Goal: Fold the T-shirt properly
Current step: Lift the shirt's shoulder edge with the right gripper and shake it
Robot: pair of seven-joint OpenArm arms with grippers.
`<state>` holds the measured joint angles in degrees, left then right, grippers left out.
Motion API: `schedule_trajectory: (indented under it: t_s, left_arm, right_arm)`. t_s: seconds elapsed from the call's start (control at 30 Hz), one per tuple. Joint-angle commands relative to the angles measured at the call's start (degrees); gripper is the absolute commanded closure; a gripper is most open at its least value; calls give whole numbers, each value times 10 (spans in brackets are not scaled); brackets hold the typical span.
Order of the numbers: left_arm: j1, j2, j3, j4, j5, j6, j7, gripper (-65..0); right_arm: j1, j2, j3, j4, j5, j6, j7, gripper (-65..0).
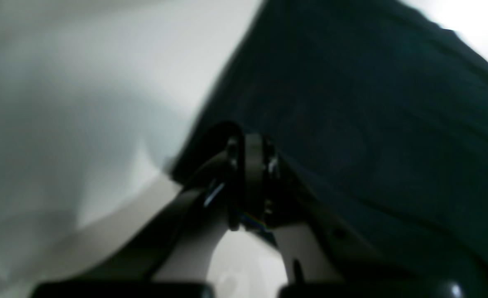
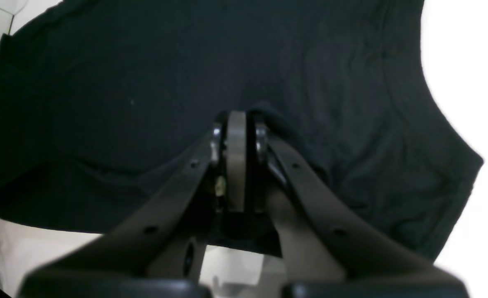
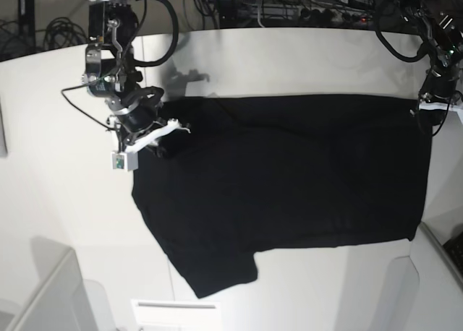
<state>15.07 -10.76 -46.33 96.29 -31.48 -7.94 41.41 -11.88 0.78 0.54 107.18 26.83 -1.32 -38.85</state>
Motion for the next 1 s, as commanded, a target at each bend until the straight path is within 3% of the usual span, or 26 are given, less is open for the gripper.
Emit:
schedule_trajectory:
  t_s: [0.0, 0.37, 0.57, 0.97]
  left_arm:
    - [-10, -11, 2, 10, -6, -5, -15, 0]
    - [-37, -25, 17, -6, -1, -4, -15, 0]
    - [-68, -27, 17, -35, 60, -4, -15, 0]
    - [-114, -27, 56, -84, 113, -5, -16, 0]
  right_arm:
    - [8, 1, 3, 5, 6, 2, 14, 0]
    - [45, -13, 28, -35, 5, 2, 13, 0]
    - [62, -13, 28, -70, 4, 2, 14, 0]
    - [110, -11, 28, -130, 2, 2, 16, 0]
